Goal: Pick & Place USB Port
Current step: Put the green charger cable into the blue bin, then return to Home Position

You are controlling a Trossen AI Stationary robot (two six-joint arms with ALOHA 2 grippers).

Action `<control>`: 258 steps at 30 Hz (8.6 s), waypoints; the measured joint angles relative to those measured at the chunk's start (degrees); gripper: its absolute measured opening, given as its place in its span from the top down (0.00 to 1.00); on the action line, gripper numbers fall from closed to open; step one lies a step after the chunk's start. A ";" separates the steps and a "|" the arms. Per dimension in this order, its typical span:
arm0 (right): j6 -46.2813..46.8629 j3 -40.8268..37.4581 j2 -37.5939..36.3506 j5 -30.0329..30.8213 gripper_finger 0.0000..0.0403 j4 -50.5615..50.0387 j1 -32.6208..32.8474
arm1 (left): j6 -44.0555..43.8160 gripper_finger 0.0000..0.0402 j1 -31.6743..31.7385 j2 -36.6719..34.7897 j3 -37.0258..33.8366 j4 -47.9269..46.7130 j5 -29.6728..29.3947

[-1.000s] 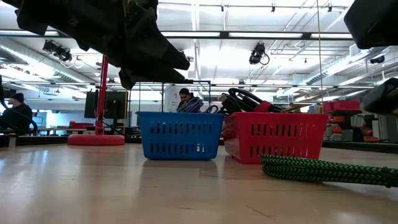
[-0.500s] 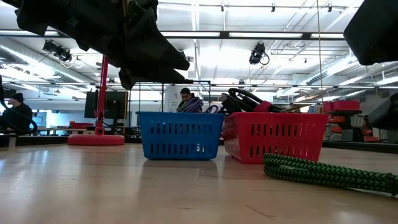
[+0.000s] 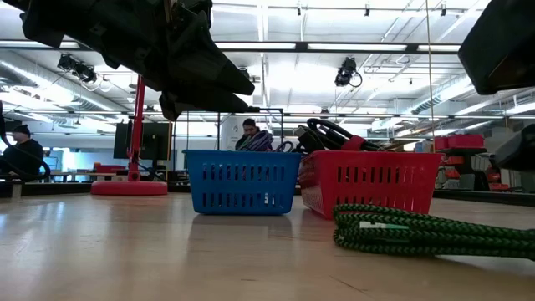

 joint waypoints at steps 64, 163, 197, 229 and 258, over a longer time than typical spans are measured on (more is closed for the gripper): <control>-45.56 -0.45 -31.31 29.26 1.00 9.61 -19.41 | 17.51 0.56 4.75 -0.11 0.02 39.78 4.31; -40.25 -0.43 -42.89 28.83 0.87 -11.63 -22.50 | -17.53 0.93 5.50 -1.88 0.01 -3.53 -2.58; -43.04 -8.38 -42.85 28.28 0.87 2.98 -22.52 | -17.42 0.69 7.89 0.07 0.02 -1.32 2.45; -52.25 -8.38 -45.97 20.67 0.87 11.19 -22.54 | 27.01 0.65 8.41 -10.90 0.00 23.68 -1.61; -44.33 -42.76 -87.78 20.85 0.87 23.23 -20.73 | 18.29 0.70 3.43 -54.78 -5.30 -45.52 -4.57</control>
